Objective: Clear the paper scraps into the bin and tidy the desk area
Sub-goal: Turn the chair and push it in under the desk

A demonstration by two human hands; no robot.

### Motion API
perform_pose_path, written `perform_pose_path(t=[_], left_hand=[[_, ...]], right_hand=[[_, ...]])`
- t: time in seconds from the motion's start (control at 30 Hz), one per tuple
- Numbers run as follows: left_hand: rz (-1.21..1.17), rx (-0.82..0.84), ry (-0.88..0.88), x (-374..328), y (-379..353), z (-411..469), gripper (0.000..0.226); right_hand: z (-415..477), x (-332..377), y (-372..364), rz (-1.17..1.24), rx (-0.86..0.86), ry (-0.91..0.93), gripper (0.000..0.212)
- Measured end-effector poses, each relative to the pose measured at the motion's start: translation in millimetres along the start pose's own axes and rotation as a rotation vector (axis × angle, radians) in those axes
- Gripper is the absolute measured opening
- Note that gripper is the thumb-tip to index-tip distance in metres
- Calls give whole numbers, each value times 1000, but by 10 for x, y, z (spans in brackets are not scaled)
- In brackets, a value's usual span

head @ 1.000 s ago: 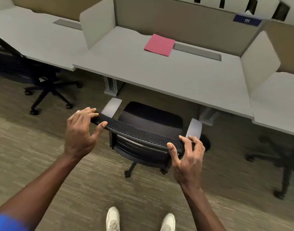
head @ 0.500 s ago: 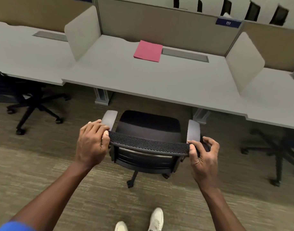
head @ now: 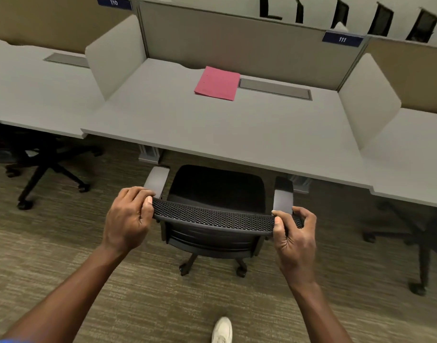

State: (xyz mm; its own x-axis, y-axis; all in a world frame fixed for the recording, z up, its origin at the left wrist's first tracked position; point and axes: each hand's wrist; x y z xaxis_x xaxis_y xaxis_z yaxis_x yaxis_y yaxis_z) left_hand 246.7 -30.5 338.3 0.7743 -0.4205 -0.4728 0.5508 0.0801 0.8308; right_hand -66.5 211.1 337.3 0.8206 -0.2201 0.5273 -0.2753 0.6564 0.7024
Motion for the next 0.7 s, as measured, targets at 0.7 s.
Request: perform_pose_path(t=[0.7], left_hand=[[17,-10,101,-497,-767,1245,41]], right_hand=[[1340,-819,-430,7,19,58,45]])
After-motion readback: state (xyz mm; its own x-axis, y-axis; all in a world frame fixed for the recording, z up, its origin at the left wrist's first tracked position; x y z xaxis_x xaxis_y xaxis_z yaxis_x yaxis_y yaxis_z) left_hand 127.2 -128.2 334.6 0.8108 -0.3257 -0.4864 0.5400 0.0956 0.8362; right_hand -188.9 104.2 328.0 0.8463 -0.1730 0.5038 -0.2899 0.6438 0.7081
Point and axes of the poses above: each hand's wrist, its own z-axis towards the middle knuckle, its own y-axis out of the back of the hand, x = y × z, and after that the axes turned 13 degrees about y, right-handed
